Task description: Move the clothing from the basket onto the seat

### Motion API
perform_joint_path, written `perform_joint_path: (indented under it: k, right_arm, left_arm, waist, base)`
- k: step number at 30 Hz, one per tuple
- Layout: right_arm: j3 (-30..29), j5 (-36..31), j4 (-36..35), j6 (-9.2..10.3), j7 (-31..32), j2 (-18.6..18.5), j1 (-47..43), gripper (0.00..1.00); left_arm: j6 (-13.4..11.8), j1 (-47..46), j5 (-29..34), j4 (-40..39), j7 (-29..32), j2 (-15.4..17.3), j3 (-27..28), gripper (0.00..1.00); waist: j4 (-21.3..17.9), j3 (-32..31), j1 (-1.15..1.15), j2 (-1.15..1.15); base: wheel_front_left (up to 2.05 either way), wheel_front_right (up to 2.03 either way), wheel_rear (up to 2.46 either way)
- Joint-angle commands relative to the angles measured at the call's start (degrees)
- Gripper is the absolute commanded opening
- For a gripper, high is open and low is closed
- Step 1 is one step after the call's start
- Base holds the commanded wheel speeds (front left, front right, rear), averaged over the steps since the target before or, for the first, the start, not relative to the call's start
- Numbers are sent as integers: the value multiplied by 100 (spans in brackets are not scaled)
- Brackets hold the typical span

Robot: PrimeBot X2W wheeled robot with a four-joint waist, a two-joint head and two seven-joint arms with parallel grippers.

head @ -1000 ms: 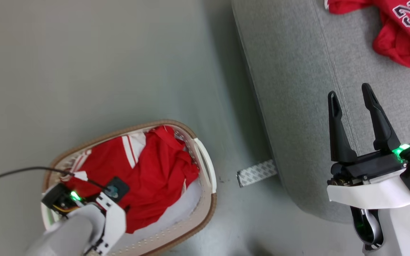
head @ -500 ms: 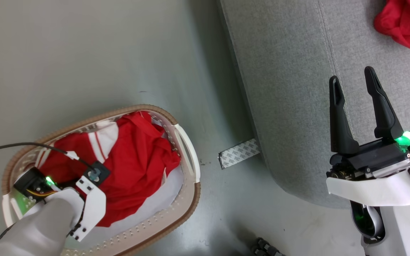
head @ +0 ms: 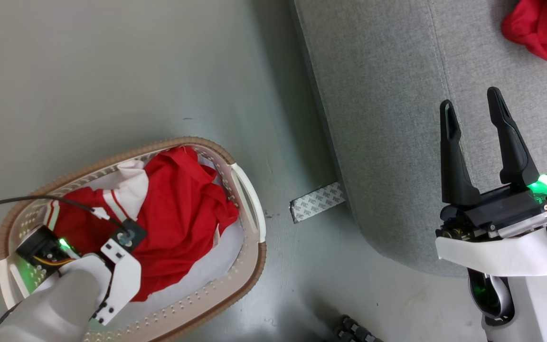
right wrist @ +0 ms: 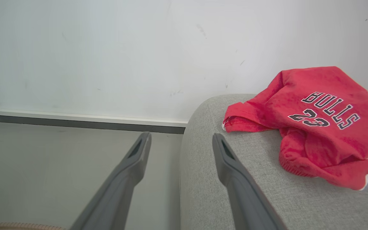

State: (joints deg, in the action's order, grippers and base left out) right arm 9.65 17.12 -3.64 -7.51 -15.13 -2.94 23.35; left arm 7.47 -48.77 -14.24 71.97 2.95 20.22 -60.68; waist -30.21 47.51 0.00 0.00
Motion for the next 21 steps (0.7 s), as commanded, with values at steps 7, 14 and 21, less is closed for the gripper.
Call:
perform_joint_path:
  k: [7,14,21]
  right_arm:
    - [4,-38,94,4,-2,7,98,100]
    - [-156,-219,135,4,-2,5,43,100]
    - [-220,-425,272,4,-1,4,-59,100]
  left_arm:
    - [-23,93,-112,60,-306,-93,-6,0]
    - [-9,152,-369,2,-807,-379,122,0]
    - [4,282,-635,-40,-1214,-743,162,0]
  waist:
    - [17,-172,0,0]
    - [213,-667,0,0]
    - [523,-1312,0,0]
  base:
    - [0,0,0]
    - [0,0,0]
    - [0,0,0]
